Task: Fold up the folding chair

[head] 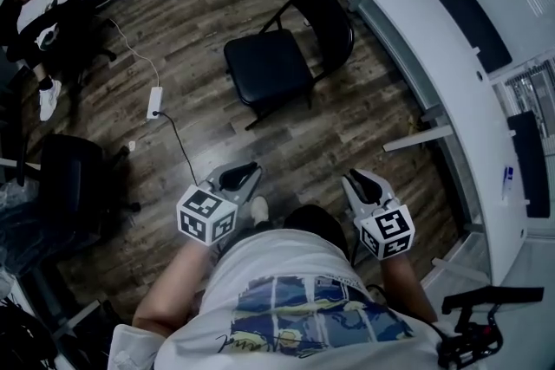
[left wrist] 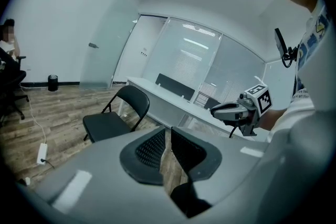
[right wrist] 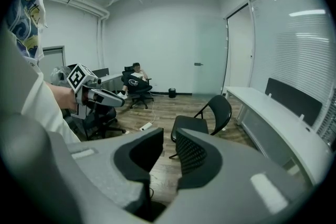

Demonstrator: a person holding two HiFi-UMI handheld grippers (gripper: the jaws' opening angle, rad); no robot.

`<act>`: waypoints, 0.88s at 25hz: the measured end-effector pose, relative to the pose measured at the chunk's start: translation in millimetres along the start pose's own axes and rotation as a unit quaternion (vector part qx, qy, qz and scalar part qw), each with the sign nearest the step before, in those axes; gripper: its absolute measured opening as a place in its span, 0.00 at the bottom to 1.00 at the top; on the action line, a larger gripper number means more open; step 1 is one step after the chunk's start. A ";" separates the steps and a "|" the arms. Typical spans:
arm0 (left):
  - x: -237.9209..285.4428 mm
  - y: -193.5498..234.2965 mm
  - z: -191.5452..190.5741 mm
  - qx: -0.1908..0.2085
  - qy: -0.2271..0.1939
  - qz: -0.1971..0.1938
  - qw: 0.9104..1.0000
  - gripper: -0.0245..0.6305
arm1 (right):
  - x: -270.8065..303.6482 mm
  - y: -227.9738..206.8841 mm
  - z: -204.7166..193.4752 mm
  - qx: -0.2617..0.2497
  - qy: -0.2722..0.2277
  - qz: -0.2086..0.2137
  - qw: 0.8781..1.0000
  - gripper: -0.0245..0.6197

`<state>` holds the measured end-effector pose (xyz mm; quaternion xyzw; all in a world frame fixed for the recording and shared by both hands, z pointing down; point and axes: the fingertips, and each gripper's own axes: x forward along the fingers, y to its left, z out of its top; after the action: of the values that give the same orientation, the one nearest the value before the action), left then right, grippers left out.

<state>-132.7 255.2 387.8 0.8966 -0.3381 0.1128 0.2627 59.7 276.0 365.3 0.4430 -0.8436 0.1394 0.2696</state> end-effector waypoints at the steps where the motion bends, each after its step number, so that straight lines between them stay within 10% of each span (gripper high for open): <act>1: 0.0 0.8 0.6 -0.001 -0.001 0.001 1.000 0.10 | 0.8 -1.3 2.0 -0.001 0.001 0.000 1.000 0.13; 22: 43.3 33.1 35.2 -0.020 -0.015 0.056 0.998 0.10 | 61.1 -69.6 38.2 -0.016 -0.014 0.053 0.998 0.13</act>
<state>-121.5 191.3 387.9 0.8724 -0.3935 0.1072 0.2694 76.0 177.3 369.2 0.3953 -0.8717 0.1337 0.2568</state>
